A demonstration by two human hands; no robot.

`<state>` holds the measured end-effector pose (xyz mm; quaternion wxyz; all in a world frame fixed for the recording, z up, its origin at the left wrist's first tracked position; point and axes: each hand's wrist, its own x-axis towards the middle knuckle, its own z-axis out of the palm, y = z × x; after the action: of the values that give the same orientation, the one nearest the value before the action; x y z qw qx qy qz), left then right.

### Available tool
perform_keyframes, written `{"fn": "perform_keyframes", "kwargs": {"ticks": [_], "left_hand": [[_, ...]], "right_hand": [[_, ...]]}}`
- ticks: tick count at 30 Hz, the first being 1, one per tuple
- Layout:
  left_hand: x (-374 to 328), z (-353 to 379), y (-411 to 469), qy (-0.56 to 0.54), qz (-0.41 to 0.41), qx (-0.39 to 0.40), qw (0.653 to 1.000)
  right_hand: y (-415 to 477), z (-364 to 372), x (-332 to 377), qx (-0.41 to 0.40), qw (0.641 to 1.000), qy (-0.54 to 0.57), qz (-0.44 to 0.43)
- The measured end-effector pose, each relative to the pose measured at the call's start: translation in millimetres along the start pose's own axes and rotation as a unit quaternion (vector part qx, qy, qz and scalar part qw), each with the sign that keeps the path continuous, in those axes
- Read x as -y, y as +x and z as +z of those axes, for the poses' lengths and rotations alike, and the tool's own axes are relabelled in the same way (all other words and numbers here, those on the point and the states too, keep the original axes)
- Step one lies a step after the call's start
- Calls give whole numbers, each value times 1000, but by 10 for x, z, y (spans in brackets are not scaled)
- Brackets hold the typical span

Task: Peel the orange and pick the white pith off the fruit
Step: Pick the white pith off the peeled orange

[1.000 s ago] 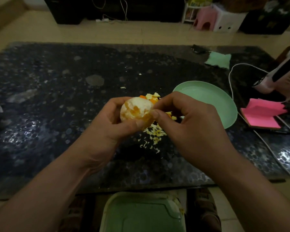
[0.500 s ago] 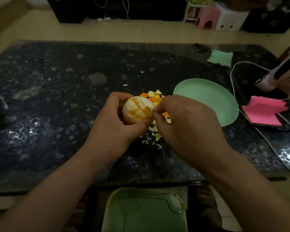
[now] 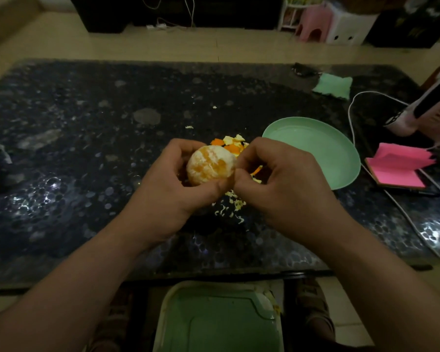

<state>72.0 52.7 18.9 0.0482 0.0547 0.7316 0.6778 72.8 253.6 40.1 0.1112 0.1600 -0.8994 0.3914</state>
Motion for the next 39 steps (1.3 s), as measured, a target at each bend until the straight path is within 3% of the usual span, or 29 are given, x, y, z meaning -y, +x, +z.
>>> {"fn": "perform_keyframes", "kwargs": {"ticks": [14,22,28,39], "left_hand": [[59,-102,37,-94,-27,27,995],[77,-128,61,-121,-40,24,992],[60,-106,52,-58,-30,20,998],[63,-67,18,9,-13,12,1000]], "right_hand": [[31,-104,-21,31,986,149,72],[19,-38,-67,12,992,98,77],[-4,-19,-45,18,996,73,37],[-20,19,-69,-5,987,-141,-82]]}}
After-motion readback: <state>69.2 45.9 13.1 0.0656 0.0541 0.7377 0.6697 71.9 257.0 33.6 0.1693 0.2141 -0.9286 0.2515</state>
